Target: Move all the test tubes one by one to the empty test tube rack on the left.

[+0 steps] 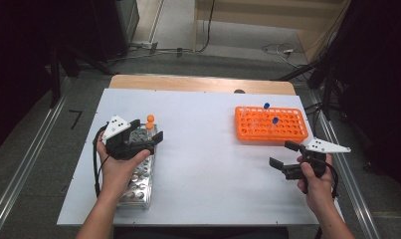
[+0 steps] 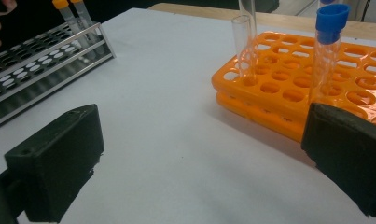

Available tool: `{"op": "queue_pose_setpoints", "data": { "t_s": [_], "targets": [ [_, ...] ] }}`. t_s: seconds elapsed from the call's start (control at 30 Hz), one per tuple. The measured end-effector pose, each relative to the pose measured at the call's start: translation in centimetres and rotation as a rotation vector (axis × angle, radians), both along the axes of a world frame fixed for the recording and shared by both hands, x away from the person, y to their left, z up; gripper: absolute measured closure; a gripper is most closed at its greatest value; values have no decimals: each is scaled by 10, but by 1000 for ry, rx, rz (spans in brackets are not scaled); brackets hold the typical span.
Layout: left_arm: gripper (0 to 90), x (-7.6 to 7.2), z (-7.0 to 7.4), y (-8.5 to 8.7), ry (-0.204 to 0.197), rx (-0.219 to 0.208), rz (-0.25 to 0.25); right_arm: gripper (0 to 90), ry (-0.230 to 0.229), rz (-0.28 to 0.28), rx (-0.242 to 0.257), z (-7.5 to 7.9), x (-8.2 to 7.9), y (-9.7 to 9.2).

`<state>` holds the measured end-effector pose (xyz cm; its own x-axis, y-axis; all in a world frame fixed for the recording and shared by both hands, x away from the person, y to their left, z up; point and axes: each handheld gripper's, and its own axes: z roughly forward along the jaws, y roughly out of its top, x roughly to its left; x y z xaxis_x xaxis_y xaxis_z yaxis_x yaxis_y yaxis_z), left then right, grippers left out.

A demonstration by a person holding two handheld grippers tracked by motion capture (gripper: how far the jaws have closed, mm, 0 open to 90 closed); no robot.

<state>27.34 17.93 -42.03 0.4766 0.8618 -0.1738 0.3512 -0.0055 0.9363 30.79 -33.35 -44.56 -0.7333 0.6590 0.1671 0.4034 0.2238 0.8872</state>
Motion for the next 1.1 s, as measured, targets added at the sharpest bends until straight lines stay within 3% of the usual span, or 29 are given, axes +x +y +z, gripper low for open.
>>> {"op": "queue_pose_setpoints", "data": {
  "t_s": [0.2,0.67,0.83,0.93,1.1],
  "targets": [
    [0,-6,-1,0,7,-30,-48,0,-3,-26,9,2,6,1],
    [0,-17,8,-23,-21,-9,-126,0,14,-88,8,7,36,7],
    [0,-17,7,-30,-14,-13,-145,26,22,-142,3,5,50,7],
    [0,-17,8,-34,-14,-15,-156,85,30,-173,-2,1,60,8],
    [0,-17,7,-39,-12,-11,-175,299,48,-251,-9,-10,74,8]
  ]
}}
